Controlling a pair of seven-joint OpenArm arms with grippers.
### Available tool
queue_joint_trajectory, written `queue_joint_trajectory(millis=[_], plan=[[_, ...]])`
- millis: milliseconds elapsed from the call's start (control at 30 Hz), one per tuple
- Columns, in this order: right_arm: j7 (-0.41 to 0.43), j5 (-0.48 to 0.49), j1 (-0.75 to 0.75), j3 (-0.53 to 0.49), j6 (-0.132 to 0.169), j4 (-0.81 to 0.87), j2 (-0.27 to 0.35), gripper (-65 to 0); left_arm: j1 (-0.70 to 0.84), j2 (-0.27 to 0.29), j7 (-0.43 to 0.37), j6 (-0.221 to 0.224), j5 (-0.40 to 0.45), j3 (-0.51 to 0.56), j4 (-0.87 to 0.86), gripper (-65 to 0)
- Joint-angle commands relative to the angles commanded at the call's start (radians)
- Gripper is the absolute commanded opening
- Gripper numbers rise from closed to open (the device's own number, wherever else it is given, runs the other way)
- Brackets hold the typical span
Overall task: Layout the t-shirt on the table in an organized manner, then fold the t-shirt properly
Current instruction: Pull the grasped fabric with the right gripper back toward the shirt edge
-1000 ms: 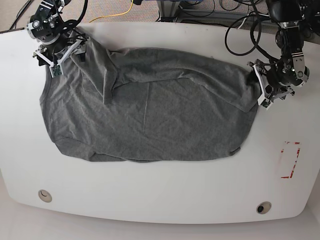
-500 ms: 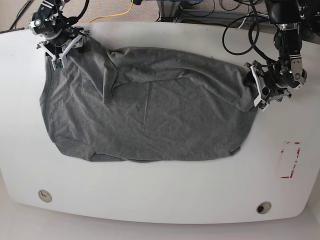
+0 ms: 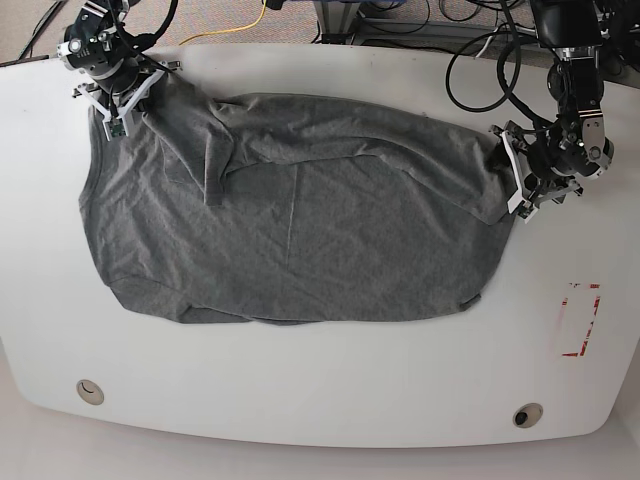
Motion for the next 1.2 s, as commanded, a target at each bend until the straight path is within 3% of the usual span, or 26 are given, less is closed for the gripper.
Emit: queue_joint_trajectory(millis=[200, 700, 1200], plan=[[0.000, -0.009, 0.002, 0.000, 0.000, 0.052, 0.006, -64.8, 0.000, 0.000, 0.000, 0.000, 0.000, 0.000, 0.000, -26.7], [-0.003, -0.009, 0.068, -0.003, 0.000, 0.063, 0.117, -64.8, 0.000, 0.000, 0.000, 0.000, 0.000, 0.000, 0.000, -26.7], [-0.005, -0.006, 0.144, -0.011, 0.000, -0.055, 0.207, -64.4, 0.000, 0.000, 0.000, 0.000, 0.002, 0.000, 0.000, -26.7]])
